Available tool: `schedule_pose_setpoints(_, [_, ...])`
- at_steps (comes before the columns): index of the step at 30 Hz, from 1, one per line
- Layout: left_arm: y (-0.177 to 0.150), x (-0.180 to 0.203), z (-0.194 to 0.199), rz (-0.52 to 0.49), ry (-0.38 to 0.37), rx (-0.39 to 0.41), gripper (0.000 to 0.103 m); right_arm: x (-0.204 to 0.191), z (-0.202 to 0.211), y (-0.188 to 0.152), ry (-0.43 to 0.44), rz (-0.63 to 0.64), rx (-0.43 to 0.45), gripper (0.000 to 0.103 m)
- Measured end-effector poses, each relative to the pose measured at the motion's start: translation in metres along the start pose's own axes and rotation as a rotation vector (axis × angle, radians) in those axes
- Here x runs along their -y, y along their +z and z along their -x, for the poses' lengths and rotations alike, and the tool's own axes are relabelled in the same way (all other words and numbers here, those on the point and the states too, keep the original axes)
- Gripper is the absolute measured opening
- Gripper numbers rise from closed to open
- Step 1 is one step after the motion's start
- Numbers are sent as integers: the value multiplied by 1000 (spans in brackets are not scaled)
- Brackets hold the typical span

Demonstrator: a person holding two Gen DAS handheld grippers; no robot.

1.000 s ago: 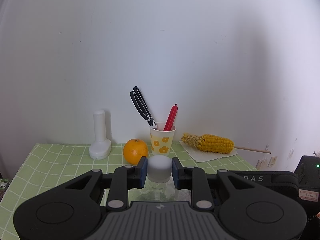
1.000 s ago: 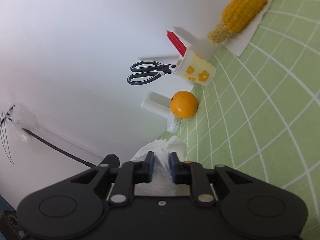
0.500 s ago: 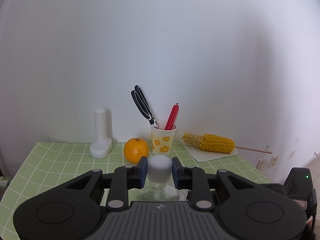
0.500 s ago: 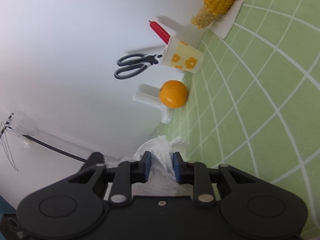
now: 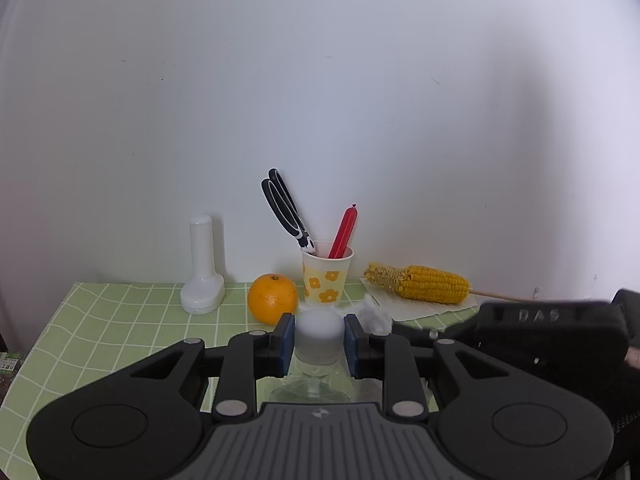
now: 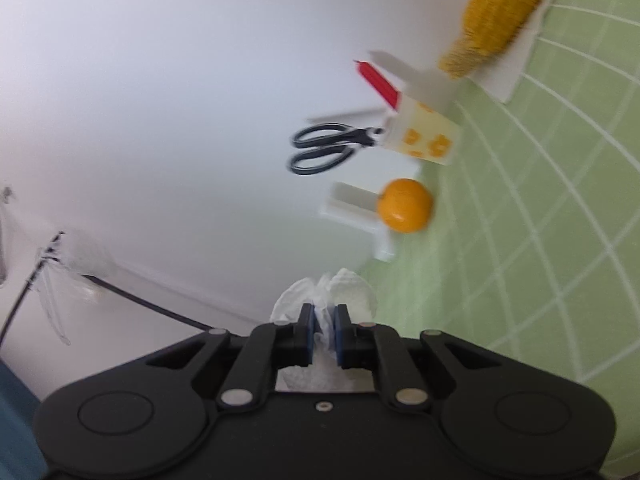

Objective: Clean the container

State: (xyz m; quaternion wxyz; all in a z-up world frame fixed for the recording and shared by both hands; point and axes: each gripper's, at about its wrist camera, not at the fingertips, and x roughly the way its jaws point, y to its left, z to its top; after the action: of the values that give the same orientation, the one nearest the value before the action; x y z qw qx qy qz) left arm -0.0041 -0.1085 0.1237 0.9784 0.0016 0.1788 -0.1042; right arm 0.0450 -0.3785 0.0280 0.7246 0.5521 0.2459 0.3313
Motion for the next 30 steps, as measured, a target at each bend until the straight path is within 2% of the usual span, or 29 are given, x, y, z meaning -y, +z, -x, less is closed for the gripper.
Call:
schedule_pose_setpoints(5, [-3, 2, 1, 16, 2, -3, 28, -1, -4, -3, -83, 108, -3, 10])
schedule_pose_setpoints(13, [-8, 11, 0, 46, -6, -5, 28, 33, -16, -11, -269, 130, -63, 10])
schedule_pose_setpoints(16, [-9, 14, 1, 45, -4, -4, 28, 32, -14, -9, -263, 124, -64, 10])
schedule_pose_setpoints(19, [-10, 15, 2, 52, -3, -5, 28, 20, -6, -5, -192, 106, -36, 10])
schedule_pose_setpoints(22, [-10, 15, 2, 64, -5, -9, 29, -2, -3, -2, -148, 162, -10, 10])
schedule_pose_setpoints(26, [-10, 15, 3, 81, 0, -9, 29, -10, -11, -9, -242, 306, -29, 10])
schedule_pose_setpoints(30, [-11, 16, 3, 93, -10, -20, 29, 14, -15, -13, -332, 251, -90, 10])
